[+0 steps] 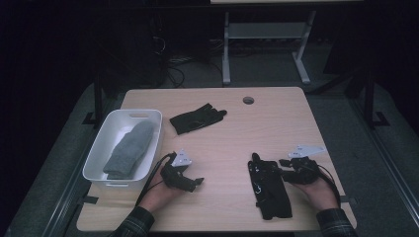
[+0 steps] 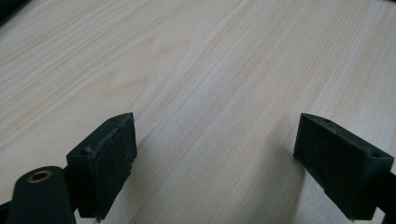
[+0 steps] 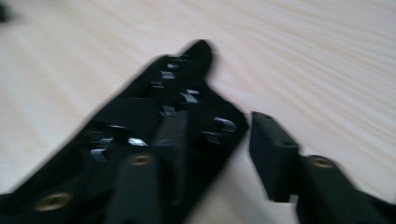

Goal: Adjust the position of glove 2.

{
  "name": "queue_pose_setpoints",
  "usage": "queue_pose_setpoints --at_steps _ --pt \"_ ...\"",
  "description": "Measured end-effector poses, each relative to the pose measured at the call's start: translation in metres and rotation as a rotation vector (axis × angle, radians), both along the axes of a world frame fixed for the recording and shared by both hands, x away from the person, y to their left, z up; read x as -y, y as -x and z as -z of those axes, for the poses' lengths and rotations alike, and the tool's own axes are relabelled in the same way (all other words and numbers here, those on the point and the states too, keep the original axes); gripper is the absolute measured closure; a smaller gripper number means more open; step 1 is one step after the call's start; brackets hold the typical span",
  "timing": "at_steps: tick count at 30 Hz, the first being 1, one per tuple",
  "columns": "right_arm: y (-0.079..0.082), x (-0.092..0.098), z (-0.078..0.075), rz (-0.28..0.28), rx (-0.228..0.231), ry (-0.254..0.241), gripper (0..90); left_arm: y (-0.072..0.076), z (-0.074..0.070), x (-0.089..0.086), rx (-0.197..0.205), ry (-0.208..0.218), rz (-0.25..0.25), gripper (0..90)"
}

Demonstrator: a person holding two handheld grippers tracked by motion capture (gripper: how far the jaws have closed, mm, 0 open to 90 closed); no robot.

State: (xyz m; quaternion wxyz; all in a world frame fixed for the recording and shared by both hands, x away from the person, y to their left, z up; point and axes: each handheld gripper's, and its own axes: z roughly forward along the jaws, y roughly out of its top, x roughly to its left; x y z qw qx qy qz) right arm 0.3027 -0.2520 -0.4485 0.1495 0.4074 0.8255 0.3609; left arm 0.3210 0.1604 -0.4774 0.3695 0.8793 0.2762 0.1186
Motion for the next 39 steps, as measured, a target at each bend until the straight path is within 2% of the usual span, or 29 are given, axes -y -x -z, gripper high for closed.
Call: queue_pose_setpoints --at_steps 3,5,6,10,14,17,19,23,26,30,33,34,39 --pt "-0.004 0.013 0.007 0.028 0.001 0.008 35.3 0.0 0.0 0.0 -0.001 0.001 -0.005 12.2" --pt "-0.008 0.023 0.015 0.058 -0.03 0.014 27.9 0.0 0.0 0.0 0.0 0.001 -0.005 12.1" --pt "-0.009 0.026 0.018 0.068 -0.028 0.02 25.8 0.0 0.0 0.0 0.0 0.002 -0.006 12.1" --pt "-0.012 0.033 0.023 0.091 -0.024 0.007 19.5 0.0 0.0 0.001 0.0 0.002 -0.006 12.1" --pt "-0.015 0.035 0.028 0.102 -0.013 0.028 15.9 -0.001 0.0 0.001 -0.001 0.003 -0.01 12.9" --pt "-0.016 0.035 0.031 0.115 -0.003 0.038 14.0 -0.001 -0.003 0.002 -0.009 -0.014 -0.02 15.8" --pt "-0.016 0.035 0.032 0.122 0.008 0.037 13.6 -0.002 -0.006 0.002 -0.014 -0.028 -0.023 21.3" --pt "-0.016 0.037 0.035 0.13 0.007 0.012 10.3 -0.006 -0.014 0.004 0.012 -0.02 -0.057 35.8" --pt "-0.016 0.037 0.035 0.13 0.006 0.012 10.2 -0.015 -0.021 0.005 0.019 0.003 -0.087 51.4" --pt "-0.016 0.037 0.035 0.128 0.006 0.015 10.2 -0.03 -0.025 0.013 0.003 -0.007 -0.125 74.2" --pt "-0.016 0.037 0.035 0.126 0.007 0.016 10.1 -0.041 -0.028 0.022 0.013 -0.031 -0.138 89.2" --pt "-0.016 0.037 0.035 0.126 0.007 0.016 10.1 -0.045 -0.029 0.025 0.013 -0.045 -0.137 89.3" --pt "-0.016 0.037 0.035 0.127 0.008 0.016 10.1 -0.068 -0.031 0.033 0.021 -0.036 -0.17 89.3"
